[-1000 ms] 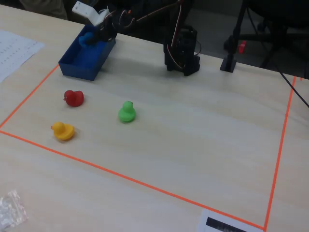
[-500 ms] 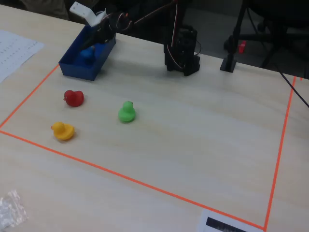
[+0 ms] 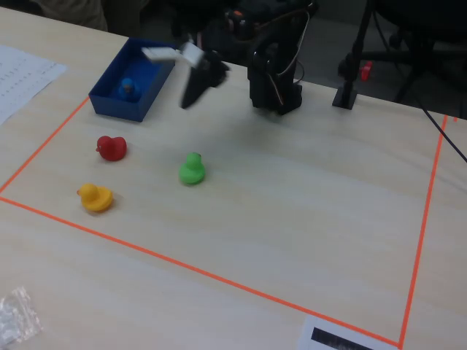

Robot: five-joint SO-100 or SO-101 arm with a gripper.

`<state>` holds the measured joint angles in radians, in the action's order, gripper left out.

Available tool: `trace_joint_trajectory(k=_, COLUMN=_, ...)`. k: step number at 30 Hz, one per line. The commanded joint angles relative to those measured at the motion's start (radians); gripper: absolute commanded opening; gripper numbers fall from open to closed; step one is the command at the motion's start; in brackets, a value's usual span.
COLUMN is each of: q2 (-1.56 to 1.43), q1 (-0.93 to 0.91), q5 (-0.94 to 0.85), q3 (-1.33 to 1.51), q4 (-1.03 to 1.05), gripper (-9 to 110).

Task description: Grasp blue duck and put it into box.

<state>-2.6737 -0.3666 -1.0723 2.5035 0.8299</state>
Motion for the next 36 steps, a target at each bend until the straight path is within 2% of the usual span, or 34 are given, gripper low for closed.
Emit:
trace_joint_trajectory(k=1, q2=-0.287, q1=0.325, q5=0.044, q3=0.164, q4=0.129, gripper=0)
trace_joint_trajectory(k=9, q2=-0.612, q1=0.308, q5=-0.067, q3=0.607, q4=0.175, gripper=0)
trace_joint_trajectory(k=16, q2=-0.637, q1=0.344, q5=-0.158, q3=0.607, q4=0.465, gripper=0)
trace_joint_trajectory(k=36, q2=-0.638, q1=0.331, q5=-0.138, q3=0.607, q4=0.472, gripper=1)
